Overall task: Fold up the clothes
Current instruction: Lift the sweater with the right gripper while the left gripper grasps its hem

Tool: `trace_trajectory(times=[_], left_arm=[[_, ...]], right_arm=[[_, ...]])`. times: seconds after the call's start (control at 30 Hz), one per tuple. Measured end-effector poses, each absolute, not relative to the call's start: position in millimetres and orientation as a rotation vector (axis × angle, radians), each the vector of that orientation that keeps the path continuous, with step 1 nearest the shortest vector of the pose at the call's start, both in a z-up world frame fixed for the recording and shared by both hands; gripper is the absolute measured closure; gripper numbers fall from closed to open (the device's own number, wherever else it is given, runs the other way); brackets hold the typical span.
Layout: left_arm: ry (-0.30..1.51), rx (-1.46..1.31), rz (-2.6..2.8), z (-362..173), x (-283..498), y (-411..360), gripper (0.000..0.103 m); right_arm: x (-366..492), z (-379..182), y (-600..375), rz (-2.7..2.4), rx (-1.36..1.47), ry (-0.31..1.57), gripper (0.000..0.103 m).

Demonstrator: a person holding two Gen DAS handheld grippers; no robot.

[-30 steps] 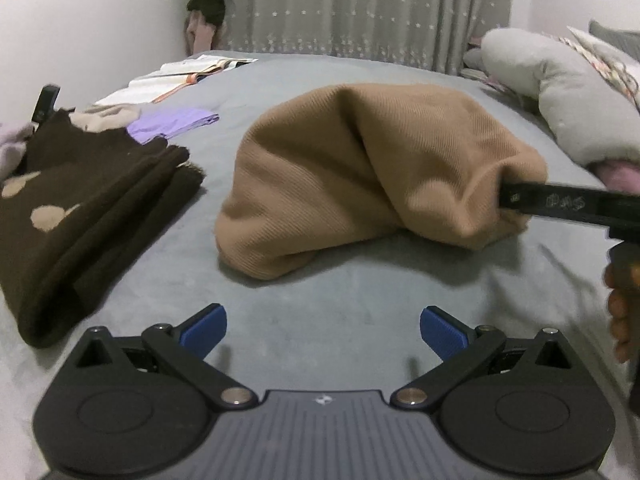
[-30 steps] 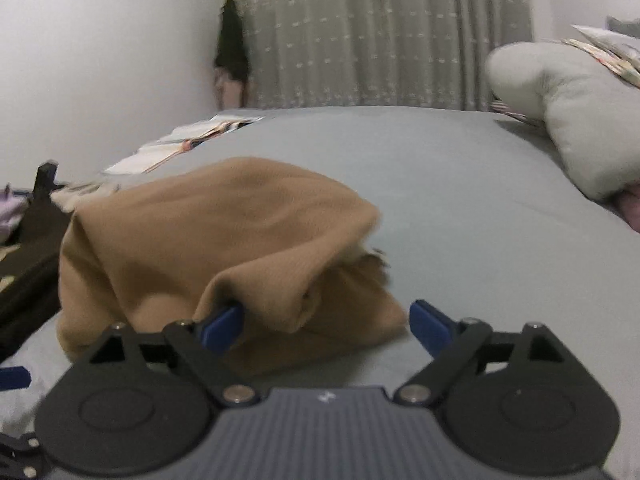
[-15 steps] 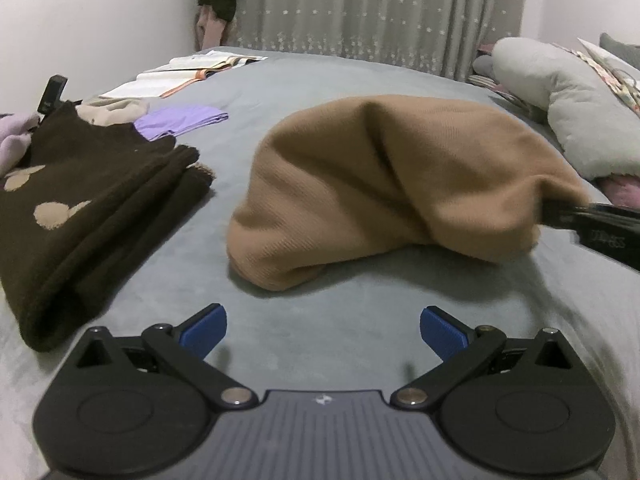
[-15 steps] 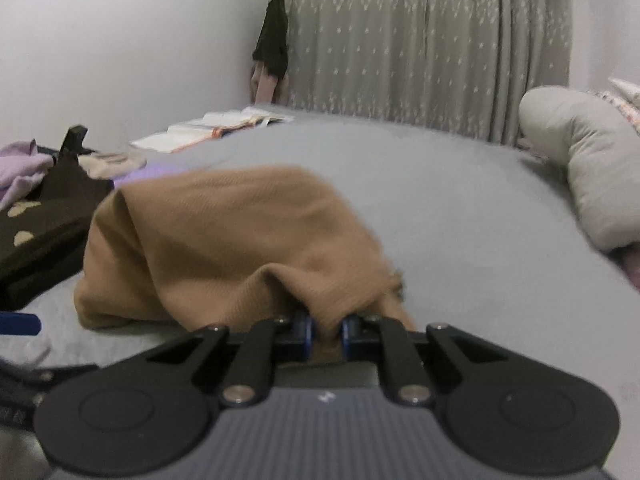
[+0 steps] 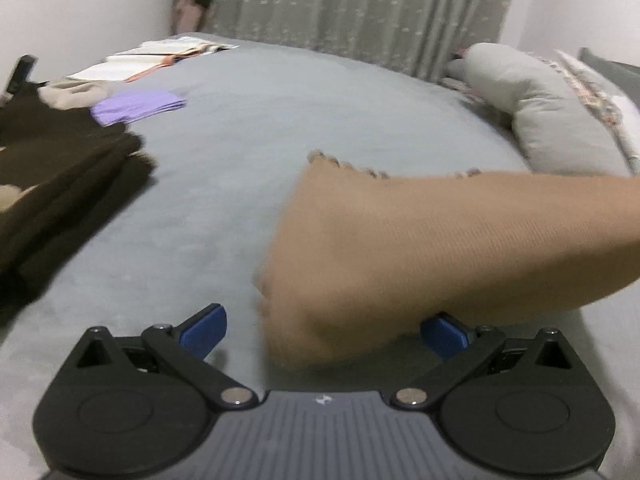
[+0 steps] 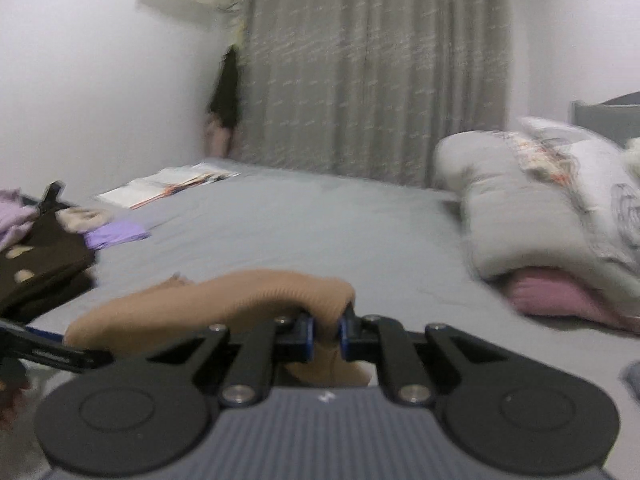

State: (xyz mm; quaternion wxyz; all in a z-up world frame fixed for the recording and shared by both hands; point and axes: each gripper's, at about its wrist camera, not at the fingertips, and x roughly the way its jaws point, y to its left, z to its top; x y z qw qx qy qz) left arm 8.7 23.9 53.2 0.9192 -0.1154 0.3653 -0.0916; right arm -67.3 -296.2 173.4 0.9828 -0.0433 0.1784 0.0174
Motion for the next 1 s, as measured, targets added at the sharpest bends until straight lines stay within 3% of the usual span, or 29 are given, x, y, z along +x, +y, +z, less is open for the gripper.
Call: trace_trajectory(times=[0.17, 0.3, 0.4, 0.43, 0.6, 0.67, 0.8, 0.87, 1.0], left_arm=[[0.751, -0.19, -0.301, 62, -6, 2, 0.0], [0.756, -0.097, -0.327, 57, -10, -13, 0.0], [0.752, -0.063, -0.327, 54, -10, -19, 0.0], [0.749, -0.071, -0.329, 54, -10, -20, 0.0], [0.715, -0.242, -0.41, 63, -8, -14, 0.0], [0.718, -0.287, -0.42, 63, -5, -11, 0.0], [0.737, -0.397, -0.442, 64, 5, -2, 0.0], [0.739, -0.425, -0.428, 64, 11, 3, 0.0], [0.719, -0.409, -0.372, 65, 20, 7, 0.0]], right_arm=[[-90, 162, -357, -0.069, 0.022, 0.385, 0.093], [-90, 125, -385, -0.075, 0.033, 0.56, 0.091], [-97, 125, -390, -0.053, 0.023, 0.563, 0.082], [-98, 126, -391, -0.049, 0.02, 0.566, 0.074], [-91, 129, -392, -0.041, 0.074, 0.588, 0.053], [-89, 132, -394, -0.031, 0.128, 0.579, 0.034], [-88, 140, -407, -0.014, 0.29, 0.511, 0.017], [-89, 142, -415, -0.016, 0.382, 0.471, 0.002], [-78, 139, -428, -0.035, 0.496, 0.443, 0.0]])
